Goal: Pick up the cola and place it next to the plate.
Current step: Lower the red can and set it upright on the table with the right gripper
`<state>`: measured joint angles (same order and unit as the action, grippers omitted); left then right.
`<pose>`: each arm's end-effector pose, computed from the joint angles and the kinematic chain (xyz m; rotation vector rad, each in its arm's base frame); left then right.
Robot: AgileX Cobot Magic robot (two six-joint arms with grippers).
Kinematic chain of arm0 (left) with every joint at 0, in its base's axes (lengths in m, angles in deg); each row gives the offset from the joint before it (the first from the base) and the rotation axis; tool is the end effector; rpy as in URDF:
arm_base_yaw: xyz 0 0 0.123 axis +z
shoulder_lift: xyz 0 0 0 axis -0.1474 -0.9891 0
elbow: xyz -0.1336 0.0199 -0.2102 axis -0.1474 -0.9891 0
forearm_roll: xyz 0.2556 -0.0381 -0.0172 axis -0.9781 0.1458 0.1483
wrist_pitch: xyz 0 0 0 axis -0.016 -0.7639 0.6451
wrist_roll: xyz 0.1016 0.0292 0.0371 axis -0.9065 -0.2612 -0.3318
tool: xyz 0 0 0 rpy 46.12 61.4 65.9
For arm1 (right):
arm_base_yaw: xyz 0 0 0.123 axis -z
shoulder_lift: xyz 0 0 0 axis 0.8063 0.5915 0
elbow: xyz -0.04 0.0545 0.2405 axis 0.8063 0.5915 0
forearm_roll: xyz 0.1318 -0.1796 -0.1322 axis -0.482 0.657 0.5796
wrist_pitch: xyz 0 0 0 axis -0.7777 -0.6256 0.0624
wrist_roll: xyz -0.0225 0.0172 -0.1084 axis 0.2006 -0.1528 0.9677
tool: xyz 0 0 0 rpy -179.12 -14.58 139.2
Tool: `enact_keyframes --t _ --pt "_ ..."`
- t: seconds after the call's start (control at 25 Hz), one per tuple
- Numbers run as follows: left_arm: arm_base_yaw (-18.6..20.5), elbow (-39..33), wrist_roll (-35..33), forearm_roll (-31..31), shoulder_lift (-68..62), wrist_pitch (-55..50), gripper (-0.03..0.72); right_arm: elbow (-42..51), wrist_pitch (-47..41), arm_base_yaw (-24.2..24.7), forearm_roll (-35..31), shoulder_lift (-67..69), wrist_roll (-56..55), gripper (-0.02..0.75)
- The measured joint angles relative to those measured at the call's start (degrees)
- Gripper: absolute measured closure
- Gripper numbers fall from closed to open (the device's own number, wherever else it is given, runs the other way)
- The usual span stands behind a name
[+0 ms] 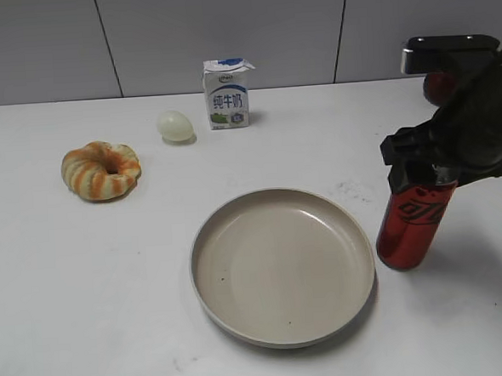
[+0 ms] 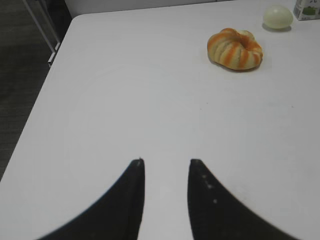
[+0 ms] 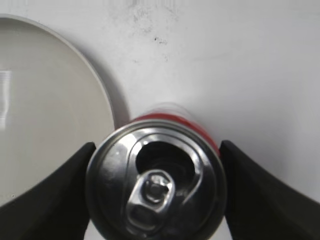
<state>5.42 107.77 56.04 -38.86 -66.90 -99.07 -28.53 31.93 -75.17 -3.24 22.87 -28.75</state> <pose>0.0572 -0.0063 0.2651 0.2130 2.0796 0.0191 0.2895 0.1123 0.1585 -0.1056 2.7430 0.1719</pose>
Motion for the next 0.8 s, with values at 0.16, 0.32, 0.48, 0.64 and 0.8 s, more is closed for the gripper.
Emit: enact_keyframes --t 0.16,0.32,0.48,0.64,0.8 --pt "0.0 0.0 0.0 0.0 0.0 0.0 0.454 0.2 0.7 0.0 -0.7 -0.1 0.1 0.219" --pt "0.0 0.0 0.0 0.0 0.0 0.0 0.454 0.2 0.1 0.0 -2.3 -0.1 2.1 0.219" --pt "0.0 0.0 0.0 0.0 0.0 0.0 0.454 0.2 -0.3 0.0 -4.4 -0.2 4.4 0.215" --pt "0.0 0.0 0.0 0.0 0.0 0.0 0.454 0.2 -0.9 0.0 -5.1 -0.2 4.7 0.160" --pt "0.0 0.0 0.0 0.0 0.0 0.0 0.454 -1.7 -2.2 0.0 -5.3 -0.2 5.3 0.094"
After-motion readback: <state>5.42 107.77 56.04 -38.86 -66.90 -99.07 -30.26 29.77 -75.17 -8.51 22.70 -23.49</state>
